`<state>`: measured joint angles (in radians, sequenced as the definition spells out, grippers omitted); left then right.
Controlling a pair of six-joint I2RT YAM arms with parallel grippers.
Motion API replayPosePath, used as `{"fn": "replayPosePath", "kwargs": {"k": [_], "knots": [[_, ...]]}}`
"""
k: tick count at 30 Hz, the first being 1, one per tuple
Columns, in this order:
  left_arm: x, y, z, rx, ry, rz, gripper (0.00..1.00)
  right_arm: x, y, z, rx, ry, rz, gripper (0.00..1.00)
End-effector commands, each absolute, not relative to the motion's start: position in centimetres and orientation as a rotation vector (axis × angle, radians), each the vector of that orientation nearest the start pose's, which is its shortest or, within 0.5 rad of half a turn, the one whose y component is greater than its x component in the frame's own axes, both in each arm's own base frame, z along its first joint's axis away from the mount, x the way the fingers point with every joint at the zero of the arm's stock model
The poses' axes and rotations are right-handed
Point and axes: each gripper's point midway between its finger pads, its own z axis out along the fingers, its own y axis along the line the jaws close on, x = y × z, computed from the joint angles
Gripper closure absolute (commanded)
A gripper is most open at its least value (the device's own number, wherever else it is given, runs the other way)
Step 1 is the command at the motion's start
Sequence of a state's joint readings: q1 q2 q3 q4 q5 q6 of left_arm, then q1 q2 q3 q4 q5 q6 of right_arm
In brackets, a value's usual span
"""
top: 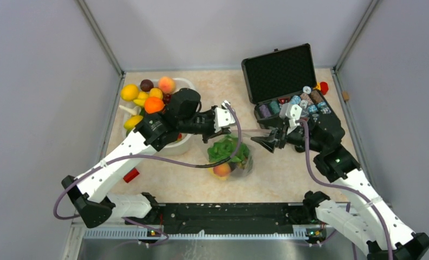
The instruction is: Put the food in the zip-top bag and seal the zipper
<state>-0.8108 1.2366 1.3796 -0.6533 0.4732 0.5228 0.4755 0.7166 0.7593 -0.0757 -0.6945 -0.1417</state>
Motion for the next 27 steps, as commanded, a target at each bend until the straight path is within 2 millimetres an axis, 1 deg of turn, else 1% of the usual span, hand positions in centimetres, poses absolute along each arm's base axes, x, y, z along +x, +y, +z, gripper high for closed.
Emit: {"fn": "replayPosePath", "kwargs": {"k": [1, 5, 7, 10, 13, 15, 18, 20, 22, 24, 25, 26, 27], "knots": [[19.6, -31.7, 35.0, 1.484, 1.303, -0.738, 1.0, 18.8, 22.8, 34.6, -1.087, 1.24, 0.813, 0.38], [19.2, -32.3, 35.6, 1.492, 1.278, -0.761, 1.0, 19.2, 23.7, 33.8, -1.155, 1.261, 0.849, 0.38], [19.1, -32.6, 35.9, 1.497, 1.269, -0.766, 1.0, 19.3, 24.1, 33.6, -1.174, 1.253, 0.861, 0.41], [19.1, -33.0, 35.9, 1.5, 1.267, -0.769, 1.0, 18.8, 25.0, 33.3, -1.222, 1.242, 0.883, 0.46], [19.1, -33.4, 36.1, 1.501, 1.265, -0.778, 1.0, 18.4, 25.8, 33.2, -1.246, 1.219, 0.91, 0.48], [19.0, -33.7, 36.1, 1.507, 1.263, -0.787, 1.0, 18.6, 26.1, 33.2, -1.244, 1.219, 0.914, 0.59], [18.9, -33.8, 35.8, 1.513, 1.269, -0.786, 1.0, 18.7, 26.3, 32.9, -1.244, 1.227, 0.917, 0.69], [19.0, -33.7, 35.6, 1.51, 1.276, -0.775, 1.0, 18.8, 26.2, 32.7, -1.24, 1.228, 0.911, 0.73], [19.1, -33.5, 35.5, 1.506, 1.282, -0.76, 1.0, 19.0, 26.0, 32.4, -1.228, 1.233, 0.893, 0.8], [19.3, -33.2, 35.4, 1.5, 1.29, -0.74, 1.0, 19.1, 25.8, 32.3, -1.213, 1.232, 0.873, 0.9], [19.4, -33.0, 35.2, 1.499, 1.298, -0.728, 1.0, 19.2, 25.7, 32.2, -1.205, 1.232, 0.864, 0.97], [19.4, -32.8, 35.1, 1.497, 1.3, -0.716, 1.0, 19.2, 25.6, 32.1, -1.197, 1.233, 0.856, 1.0], [19.5, -32.6, 35.0, 1.496, 1.303, -0.702, 1.0, 19.3, 25.4, 32.0, -1.19, 1.235, 0.849, 1.0]]}}
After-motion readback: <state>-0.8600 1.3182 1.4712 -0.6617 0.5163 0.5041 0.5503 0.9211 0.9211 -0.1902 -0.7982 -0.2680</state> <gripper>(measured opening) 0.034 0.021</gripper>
